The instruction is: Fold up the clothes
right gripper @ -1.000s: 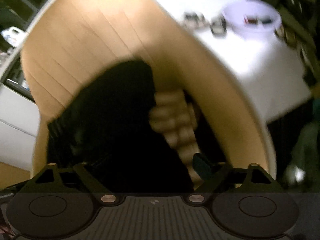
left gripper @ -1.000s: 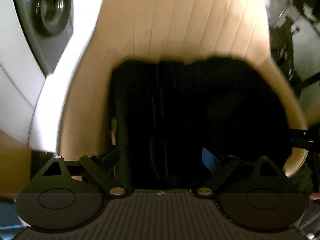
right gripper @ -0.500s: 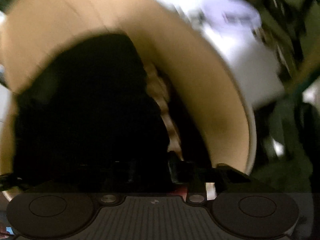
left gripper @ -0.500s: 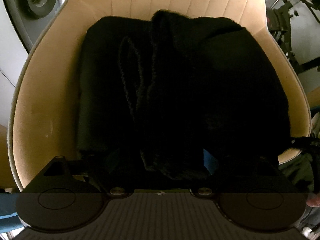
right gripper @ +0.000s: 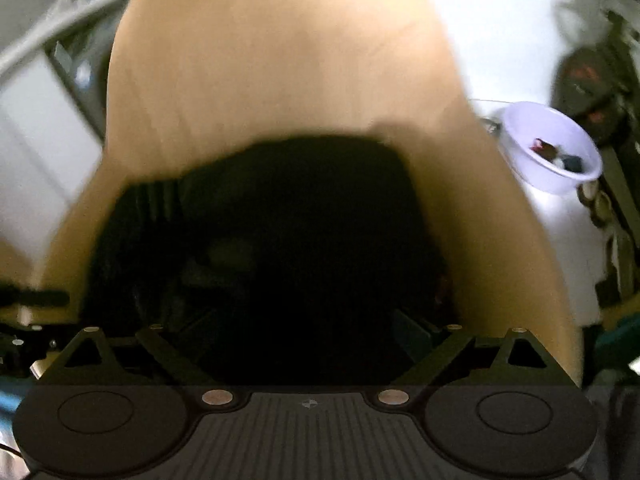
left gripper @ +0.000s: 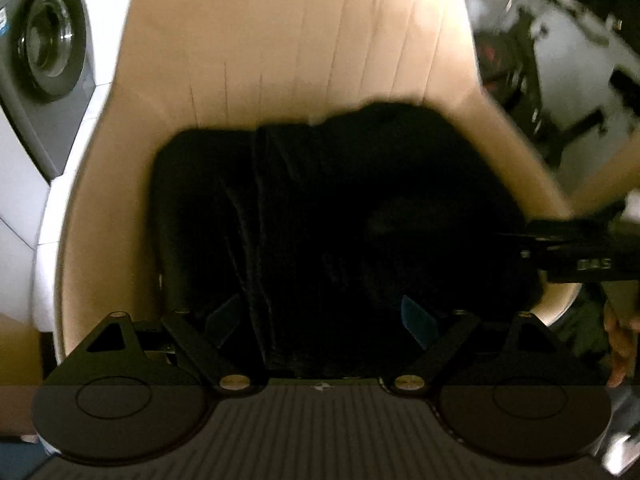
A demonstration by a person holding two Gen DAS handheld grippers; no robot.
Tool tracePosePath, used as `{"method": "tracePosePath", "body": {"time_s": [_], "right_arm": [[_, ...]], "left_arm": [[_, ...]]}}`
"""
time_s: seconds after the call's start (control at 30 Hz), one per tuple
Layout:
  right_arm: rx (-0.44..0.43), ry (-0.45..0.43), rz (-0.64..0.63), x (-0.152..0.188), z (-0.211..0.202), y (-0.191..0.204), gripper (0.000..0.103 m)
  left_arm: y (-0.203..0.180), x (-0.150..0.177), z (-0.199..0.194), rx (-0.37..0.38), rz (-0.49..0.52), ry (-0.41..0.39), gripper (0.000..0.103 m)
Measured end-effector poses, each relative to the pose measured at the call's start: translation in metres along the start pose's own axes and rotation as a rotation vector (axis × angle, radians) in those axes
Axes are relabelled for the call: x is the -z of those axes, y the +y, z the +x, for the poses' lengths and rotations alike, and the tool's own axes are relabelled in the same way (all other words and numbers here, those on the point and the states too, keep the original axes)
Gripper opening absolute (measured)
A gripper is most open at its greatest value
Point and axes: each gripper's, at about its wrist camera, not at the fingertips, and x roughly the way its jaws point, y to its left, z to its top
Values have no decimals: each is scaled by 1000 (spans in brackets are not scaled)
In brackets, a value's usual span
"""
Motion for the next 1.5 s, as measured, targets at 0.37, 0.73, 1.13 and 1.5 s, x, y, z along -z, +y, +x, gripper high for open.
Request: {"method": "tracePosePath", "body": {"time_s": [0.37,0.73,1.13,1.5], "right_arm": [[0,106,-45,-3,75,10,102],[-27,25,115,22,-23,2,102],[10,-139,74,43,-230,-36,102],[19,-180,11,103,-378,-57,102]], "left_arm": [[32,13,52,-17,-158,-24,103],[-8,23,-13,-156,-152,7,102],[-104,44,-146,-220,-149,-77,103],[-194,90,-253,-269,-189,-160,103]]}}
